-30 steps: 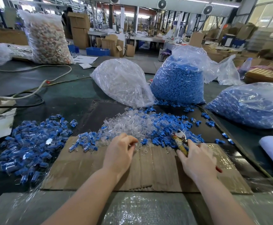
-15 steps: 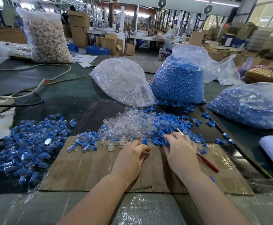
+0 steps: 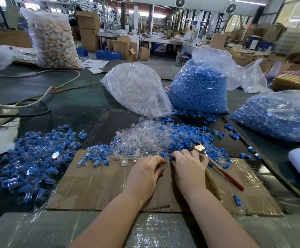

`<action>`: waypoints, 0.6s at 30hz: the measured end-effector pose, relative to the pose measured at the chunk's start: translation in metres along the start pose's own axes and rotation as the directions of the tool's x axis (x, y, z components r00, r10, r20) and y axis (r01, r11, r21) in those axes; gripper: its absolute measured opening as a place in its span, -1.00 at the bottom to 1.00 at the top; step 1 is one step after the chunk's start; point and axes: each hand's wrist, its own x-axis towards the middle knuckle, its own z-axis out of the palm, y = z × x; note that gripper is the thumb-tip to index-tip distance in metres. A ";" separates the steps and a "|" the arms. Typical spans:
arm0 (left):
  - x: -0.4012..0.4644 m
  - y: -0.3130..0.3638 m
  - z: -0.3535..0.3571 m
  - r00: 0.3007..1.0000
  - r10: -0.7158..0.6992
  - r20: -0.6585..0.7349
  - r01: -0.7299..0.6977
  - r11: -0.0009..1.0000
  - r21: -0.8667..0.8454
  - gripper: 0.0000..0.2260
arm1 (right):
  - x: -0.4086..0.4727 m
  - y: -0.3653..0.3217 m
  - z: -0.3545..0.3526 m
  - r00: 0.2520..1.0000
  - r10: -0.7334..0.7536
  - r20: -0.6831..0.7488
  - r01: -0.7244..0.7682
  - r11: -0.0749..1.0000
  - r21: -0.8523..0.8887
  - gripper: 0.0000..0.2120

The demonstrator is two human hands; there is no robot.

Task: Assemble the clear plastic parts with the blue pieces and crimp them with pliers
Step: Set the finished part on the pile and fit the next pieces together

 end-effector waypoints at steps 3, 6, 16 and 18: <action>0.000 0.001 0.000 1.000 -0.005 -0.012 0.005 1.000 0.001 -0.82 | -0.005 -0.001 0.003 0.999 0.021 -0.039 -0.021 1.000 0.014 -0.86; -0.001 0.001 -0.001 1.000 -0.004 -0.012 0.004 1.000 0.002 -0.80 | -0.011 -0.002 0.006 0.997 0.027 -0.075 -0.024 0.999 0.038 -0.84; -0.007 0.001 -0.002 0.994 -0.030 -0.109 0.036 0.998 0.052 -0.78 | -0.020 -0.004 0.009 0.989 0.017 -0.150 -0.001 0.995 0.103 -0.83; -0.009 0.001 -0.003 0.994 -0.020 -0.105 0.026 0.998 0.062 -0.79 | -0.021 -0.003 0.009 0.991 0.012 -0.137 0.002 0.995 0.100 -0.83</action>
